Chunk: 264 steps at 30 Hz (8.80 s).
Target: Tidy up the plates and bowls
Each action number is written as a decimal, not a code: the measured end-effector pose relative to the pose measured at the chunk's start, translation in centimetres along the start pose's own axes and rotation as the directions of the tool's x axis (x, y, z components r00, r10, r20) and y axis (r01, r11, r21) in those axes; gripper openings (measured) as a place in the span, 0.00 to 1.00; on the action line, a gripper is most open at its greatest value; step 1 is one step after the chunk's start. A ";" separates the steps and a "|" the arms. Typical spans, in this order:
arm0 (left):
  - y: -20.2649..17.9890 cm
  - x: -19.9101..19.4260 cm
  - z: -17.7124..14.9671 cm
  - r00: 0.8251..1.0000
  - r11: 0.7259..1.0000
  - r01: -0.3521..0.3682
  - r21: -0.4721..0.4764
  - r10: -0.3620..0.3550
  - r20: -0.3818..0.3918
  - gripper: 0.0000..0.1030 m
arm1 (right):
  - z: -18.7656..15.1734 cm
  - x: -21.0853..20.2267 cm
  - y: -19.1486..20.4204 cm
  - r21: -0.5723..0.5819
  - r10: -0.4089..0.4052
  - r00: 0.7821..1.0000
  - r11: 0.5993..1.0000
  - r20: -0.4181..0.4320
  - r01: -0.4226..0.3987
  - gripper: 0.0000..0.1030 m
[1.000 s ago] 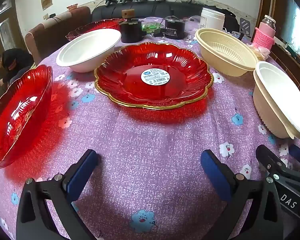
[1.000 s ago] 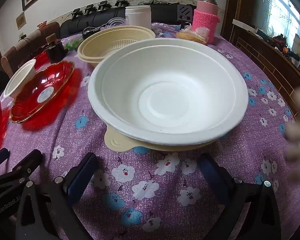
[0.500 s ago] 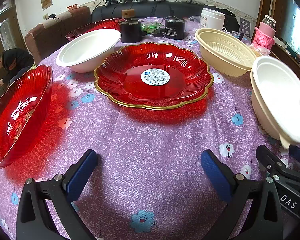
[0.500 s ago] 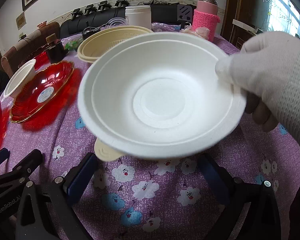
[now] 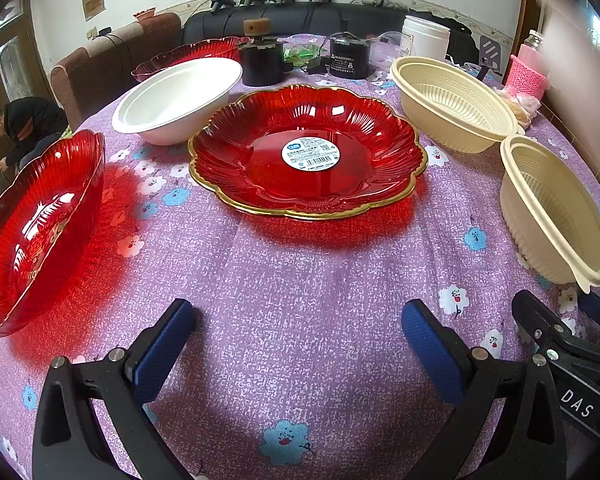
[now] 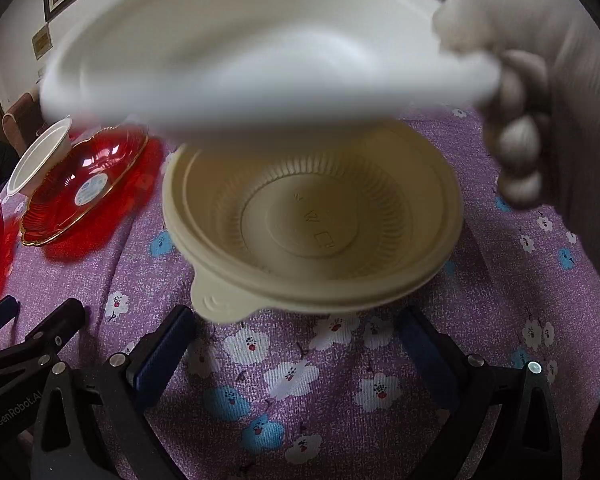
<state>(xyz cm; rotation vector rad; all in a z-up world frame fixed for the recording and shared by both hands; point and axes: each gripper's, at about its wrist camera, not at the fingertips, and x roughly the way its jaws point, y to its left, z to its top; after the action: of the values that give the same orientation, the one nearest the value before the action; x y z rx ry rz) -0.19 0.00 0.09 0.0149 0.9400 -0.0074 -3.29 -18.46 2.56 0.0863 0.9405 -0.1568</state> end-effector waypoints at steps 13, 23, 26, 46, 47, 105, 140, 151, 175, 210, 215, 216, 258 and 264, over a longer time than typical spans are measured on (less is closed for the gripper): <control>0.0 0.0 0.0 1.000 1.000 0.000 0.000 0.000 0.000 1.00 | 0.0 0.0 0.0 0.000 0.000 1.000 1.000 0.000 0.000 0.99; 0.0 0.0 0.0 1.000 1.000 0.000 0.000 0.000 0.000 1.00 | 0.0 0.0 0.0 0.000 0.000 1.000 1.000 0.000 0.000 0.99; 0.0 0.0 0.0 1.000 1.000 0.000 0.000 0.000 0.000 1.00 | 0.0 0.0 0.0 0.000 0.000 1.000 1.000 0.000 0.000 0.99; 0.2 -0.3 -0.5 1.000 1.000 0.010 0.012 -0.010 -0.005 1.00 | -0.1 0.2 0.1 0.000 0.000 1.000 1.000 0.000 0.000 0.99; 0.2 -0.4 -0.6 1.000 1.000 0.011 0.013 -0.011 -0.004 1.00 | -0.1 0.2 0.1 0.000 0.000 1.000 1.000 0.000 0.000 0.99; 0.2 -0.9 -1.1 0.997 0.997 0.049 0.062 -0.045 -0.059 1.00 | -0.5 0.8 -0.2 0.007 0.004 1.000 1.000 0.001 -0.004 0.99; 13.1 -19.6 -3.2 0.870 0.987 0.151 0.056 -0.160 0.466 1.00 | -4.6 -11.4 6.9 -0.232 0.136 0.946 0.970 0.293 -0.068 0.99; 26.5 -17.7 0.4 0.941 0.989 0.041 -0.141 0.010 0.339 1.00 | -1.1 -11.5 19.7 -0.368 0.447 0.891 0.844 0.080 -0.391 0.98; 33.1 -1.2 3.2 0.989 0.940 0.119 -0.321 -0.142 -0.050 0.37 | 2.1 -0.4 27.7 -0.126 0.517 0.824 0.824 -0.232 -0.553 0.38; 32.9 -4.1 -0.9 0.999 0.940 0.037 -0.340 -0.047 -0.021 0.25 | -2.2 -3.1 27.4 -0.208 0.512 0.839 0.814 -0.182 -0.542 0.19; 33.4 -5.5 -1.1 1.000 0.929 0.019 -0.370 -0.020 0.002 0.56 | -2.6 -3.6 27.2 -0.207 0.520 0.837 0.812 -0.168 -0.546 0.23; 33.5 -5.8 -1.2 1.000 0.927 0.019 -0.374 -0.017 0.010 0.58 | -2.7 -3.8 27.1 -0.212 0.521 0.839 0.812 -0.160 -0.544 0.24; 24.1 -15.2 -3.2 0.985 0.972 0.078 -0.222 -0.040 0.171 0.74 | 3.3 3.2 8.5 0.298 0.423 0.904 0.872 -0.060 -0.388 0.16; 21.2 -14.9 -2.5 0.982 0.979 0.129 -0.159 -0.104 0.156 0.74 | -0.1 0.9 6.6 0.271 0.506 0.847 0.848 -0.161 -0.455 0.15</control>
<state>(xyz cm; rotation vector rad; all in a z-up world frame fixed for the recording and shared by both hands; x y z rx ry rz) -10.71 21.24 10.90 -0.1955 0.7901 -0.0371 -1.74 -11.98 1.77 0.5587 1.0991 0.2252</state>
